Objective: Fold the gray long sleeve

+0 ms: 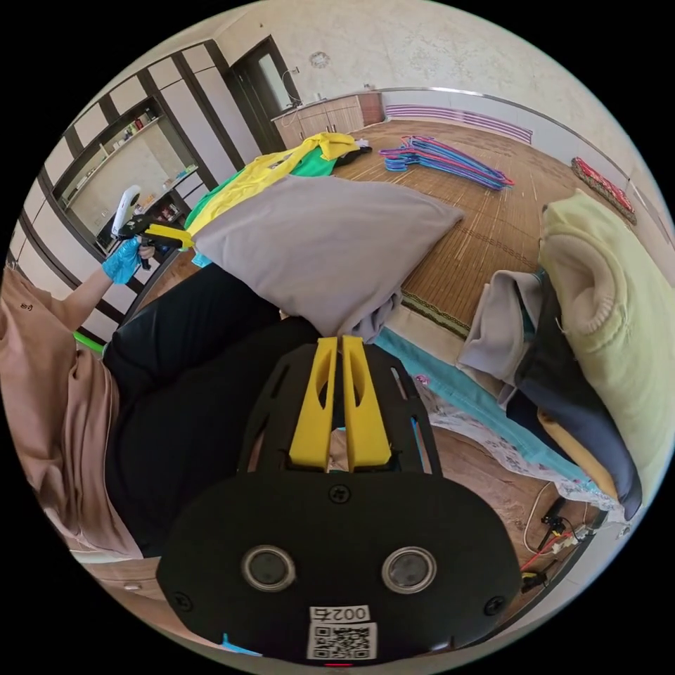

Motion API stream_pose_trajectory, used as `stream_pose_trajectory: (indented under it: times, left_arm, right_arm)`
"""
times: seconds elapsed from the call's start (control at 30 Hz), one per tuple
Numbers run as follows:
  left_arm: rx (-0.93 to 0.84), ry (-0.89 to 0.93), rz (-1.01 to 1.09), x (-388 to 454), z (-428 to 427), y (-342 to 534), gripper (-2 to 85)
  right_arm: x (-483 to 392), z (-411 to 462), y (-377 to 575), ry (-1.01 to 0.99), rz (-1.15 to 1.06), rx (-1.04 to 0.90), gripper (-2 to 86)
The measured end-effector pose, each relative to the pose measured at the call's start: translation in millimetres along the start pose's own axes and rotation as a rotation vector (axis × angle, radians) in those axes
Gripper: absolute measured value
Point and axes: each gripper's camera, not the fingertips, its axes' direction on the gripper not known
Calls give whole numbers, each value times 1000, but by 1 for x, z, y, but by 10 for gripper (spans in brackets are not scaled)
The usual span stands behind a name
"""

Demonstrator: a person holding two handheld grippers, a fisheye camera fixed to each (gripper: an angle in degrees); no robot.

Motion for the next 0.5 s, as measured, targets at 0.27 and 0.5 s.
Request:
stream_pose_trajectory:
  times: [0.27,0.5]
  left_arm:
    - [-6,-40,-6,13,-15,13,-10]
    - [-45,32,-39,25,2,25,-8]
  right_arm:
    - [-9,-29,22,104,-22,4,-8]
    - [-20,-16,31,40,-53,-61,34]
